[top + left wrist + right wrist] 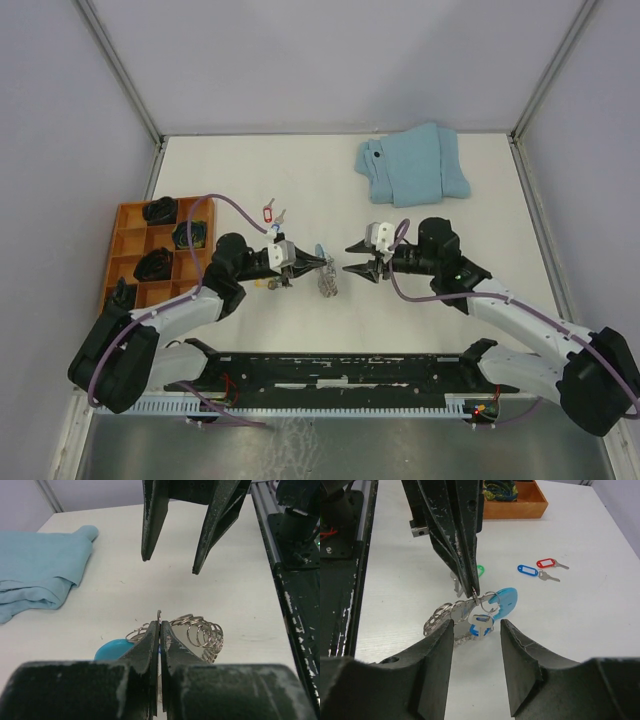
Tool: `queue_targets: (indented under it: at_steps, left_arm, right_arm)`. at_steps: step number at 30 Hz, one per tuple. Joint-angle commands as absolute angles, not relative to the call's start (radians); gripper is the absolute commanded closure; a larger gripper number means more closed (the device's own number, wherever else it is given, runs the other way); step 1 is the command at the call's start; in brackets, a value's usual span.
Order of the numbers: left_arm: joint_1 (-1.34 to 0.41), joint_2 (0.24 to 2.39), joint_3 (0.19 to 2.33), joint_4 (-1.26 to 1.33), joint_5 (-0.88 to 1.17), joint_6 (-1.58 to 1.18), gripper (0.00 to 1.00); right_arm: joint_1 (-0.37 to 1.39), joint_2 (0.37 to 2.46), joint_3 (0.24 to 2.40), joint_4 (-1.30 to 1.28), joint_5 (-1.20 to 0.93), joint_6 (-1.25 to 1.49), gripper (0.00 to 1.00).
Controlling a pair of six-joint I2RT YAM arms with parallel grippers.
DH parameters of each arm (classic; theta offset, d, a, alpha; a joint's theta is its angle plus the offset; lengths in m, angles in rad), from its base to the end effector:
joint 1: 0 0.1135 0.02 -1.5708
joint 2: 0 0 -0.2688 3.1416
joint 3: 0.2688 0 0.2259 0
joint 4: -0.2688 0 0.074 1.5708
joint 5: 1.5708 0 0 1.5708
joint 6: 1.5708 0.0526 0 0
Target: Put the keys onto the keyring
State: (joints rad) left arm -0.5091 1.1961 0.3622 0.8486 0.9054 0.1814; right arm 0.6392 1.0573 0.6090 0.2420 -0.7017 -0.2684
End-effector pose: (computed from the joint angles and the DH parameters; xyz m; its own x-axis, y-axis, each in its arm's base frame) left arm 0.1709 -0.1428 0.2442 0.1908 0.0210 -0.9814 0.9692 0.1544 0.1918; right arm 0.1579 0.1597 0.2839 0.0968 -0.1804 -0.9788 -0.9718 0.1952 -0.1321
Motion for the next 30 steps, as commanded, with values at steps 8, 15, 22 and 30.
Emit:
queue_targets:
  at_steps: [8,15,22,30]
  left_arm:
    - [-0.551,1.111,0.466,0.554,0.799,0.483,0.97]
    - [-0.573,1.092,0.483,0.496,0.774,0.508,0.97]
    - [-0.591,1.068,0.491,0.495,0.763,0.492,0.97]
    - [-0.600,1.059,0.490,0.529,0.764,0.451,0.97]
  right_arm:
    - [0.637,1.124,0.745,0.007,-0.760,-0.626,0.58]
    - [0.637,1.152,0.807,-0.052,-0.746,-0.724,0.67]
    - [0.648,1.228,0.858,-0.045,-0.796,-0.741,0.71]
    - [0.670,1.248,0.865,-0.049,-0.792,-0.750,0.70]
